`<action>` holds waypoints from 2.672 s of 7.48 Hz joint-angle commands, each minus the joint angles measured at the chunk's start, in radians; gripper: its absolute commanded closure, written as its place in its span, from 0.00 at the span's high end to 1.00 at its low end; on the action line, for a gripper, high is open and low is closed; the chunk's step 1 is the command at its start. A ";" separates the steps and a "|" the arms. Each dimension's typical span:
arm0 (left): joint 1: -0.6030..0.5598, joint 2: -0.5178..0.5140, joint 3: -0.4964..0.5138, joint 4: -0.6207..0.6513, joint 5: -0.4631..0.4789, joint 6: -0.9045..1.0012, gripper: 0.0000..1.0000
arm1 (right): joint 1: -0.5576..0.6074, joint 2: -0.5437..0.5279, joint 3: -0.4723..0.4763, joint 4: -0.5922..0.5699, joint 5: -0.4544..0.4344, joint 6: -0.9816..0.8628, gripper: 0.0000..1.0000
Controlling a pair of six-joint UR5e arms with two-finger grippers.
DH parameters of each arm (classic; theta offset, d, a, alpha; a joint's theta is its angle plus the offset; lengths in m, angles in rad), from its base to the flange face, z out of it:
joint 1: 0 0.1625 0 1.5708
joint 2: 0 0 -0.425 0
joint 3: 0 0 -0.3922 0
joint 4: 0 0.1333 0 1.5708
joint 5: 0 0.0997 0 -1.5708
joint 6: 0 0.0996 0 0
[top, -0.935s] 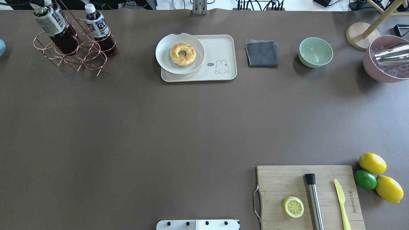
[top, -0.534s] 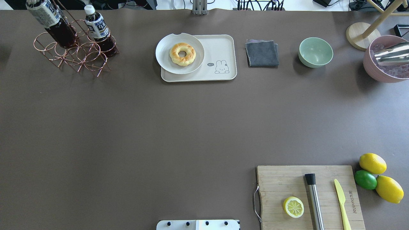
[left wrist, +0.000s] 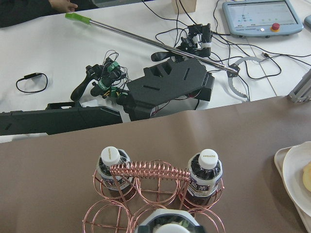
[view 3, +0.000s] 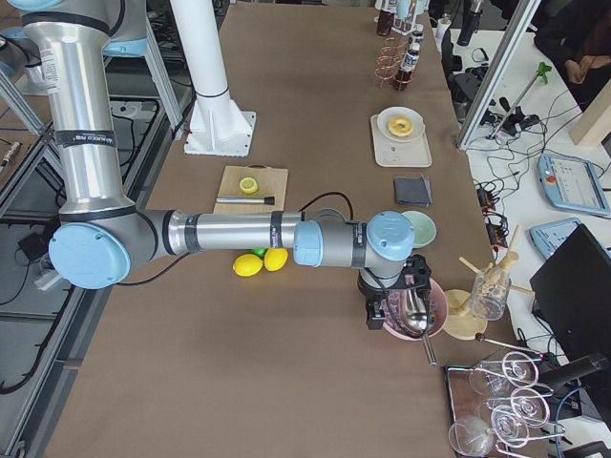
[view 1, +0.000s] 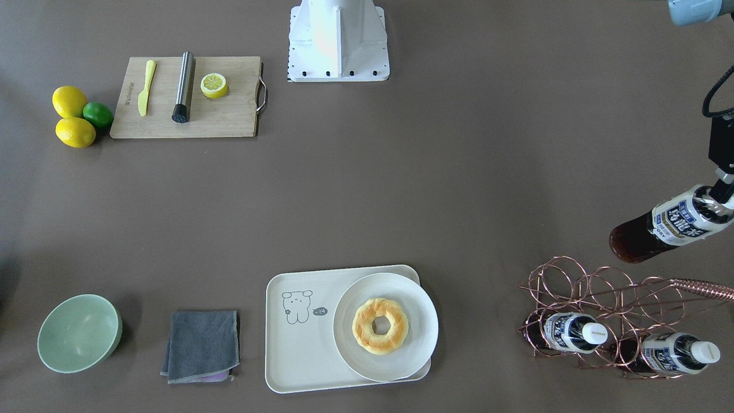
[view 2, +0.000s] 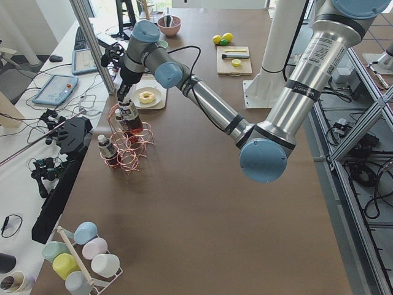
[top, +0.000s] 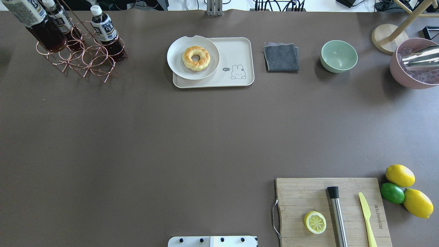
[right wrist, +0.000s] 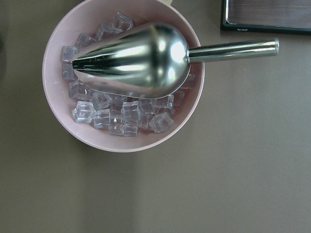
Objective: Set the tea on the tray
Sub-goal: 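Lift the dark tea bottle out of the rack with the left gripper, then carry the bottle toward the tray and set it down in front of it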
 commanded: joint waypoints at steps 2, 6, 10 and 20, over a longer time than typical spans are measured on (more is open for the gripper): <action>0.151 0.001 -0.154 0.109 0.071 -0.101 0.00 | 0.000 0.000 -0.001 0.000 0.008 0.000 1.00; 0.525 -0.181 -0.204 0.300 0.398 -0.398 0.00 | 0.021 0.008 0.010 0.000 0.016 -0.009 1.00; 0.786 -0.339 -0.148 0.334 0.631 -0.660 0.00 | 0.037 0.017 0.004 -0.002 0.011 -0.009 1.00; 0.960 -0.439 -0.011 0.376 0.810 -0.655 0.00 | 0.052 0.000 0.014 -0.002 0.018 -0.010 1.00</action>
